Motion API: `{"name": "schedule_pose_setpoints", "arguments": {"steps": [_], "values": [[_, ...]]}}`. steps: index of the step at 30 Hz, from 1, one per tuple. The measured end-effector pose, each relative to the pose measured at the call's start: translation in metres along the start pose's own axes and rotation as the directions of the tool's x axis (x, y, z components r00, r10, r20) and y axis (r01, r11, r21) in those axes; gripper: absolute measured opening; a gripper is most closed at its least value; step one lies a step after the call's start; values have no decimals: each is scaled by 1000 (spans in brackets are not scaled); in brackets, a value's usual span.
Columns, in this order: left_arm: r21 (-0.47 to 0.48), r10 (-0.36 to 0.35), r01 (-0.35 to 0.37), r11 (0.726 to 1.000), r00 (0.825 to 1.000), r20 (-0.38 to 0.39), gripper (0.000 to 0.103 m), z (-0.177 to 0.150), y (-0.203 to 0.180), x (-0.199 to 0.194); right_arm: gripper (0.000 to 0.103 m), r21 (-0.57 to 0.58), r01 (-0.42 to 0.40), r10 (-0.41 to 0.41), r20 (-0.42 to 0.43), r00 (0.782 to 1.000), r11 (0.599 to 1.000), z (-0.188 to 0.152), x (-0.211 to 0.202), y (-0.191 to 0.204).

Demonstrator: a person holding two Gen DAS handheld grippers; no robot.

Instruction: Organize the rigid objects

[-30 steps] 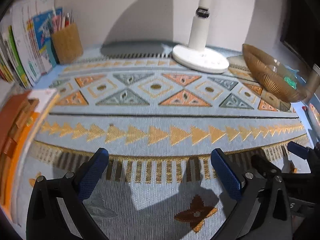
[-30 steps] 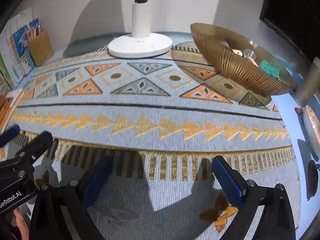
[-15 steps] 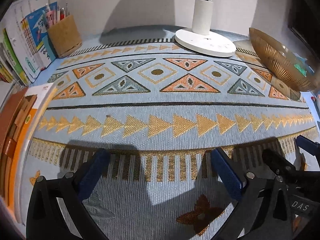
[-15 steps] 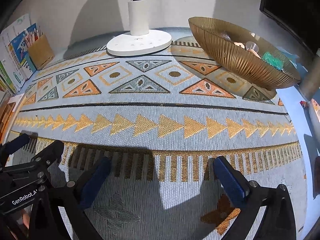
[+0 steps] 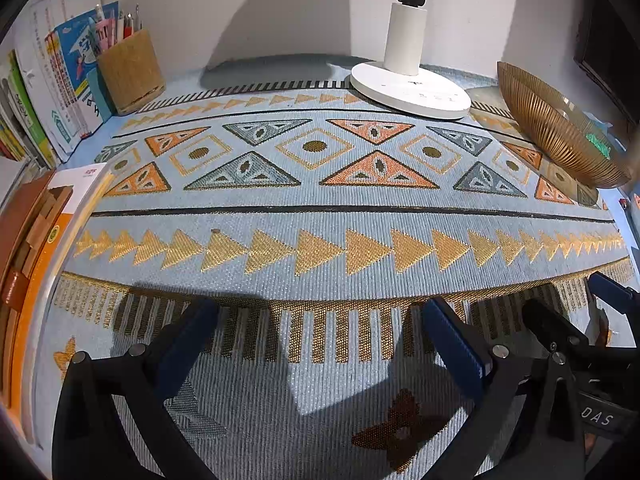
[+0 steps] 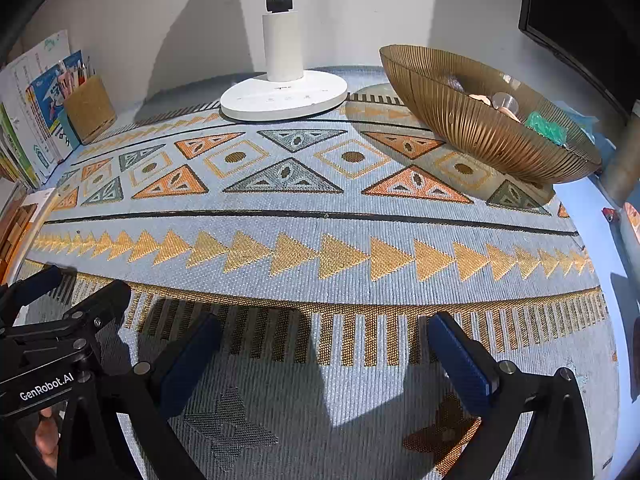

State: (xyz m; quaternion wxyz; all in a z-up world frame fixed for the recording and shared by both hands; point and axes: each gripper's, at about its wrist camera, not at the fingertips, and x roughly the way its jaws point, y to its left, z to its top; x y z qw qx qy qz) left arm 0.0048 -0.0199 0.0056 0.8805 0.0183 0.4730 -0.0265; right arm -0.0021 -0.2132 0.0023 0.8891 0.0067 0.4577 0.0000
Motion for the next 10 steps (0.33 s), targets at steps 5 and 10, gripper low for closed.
{"name": "schedule_pose_setpoints", "arguments": {"steps": [5,10], "values": [[-1,-1,1,1000,1000,0,103,0,0,0,103,0,0,0,0,1000,1000,0,0,0],[-1,-1,1,1000,1000,0,103,0,-1,0,103,0,0,0,0,1000,1000,0,0,0]]}}
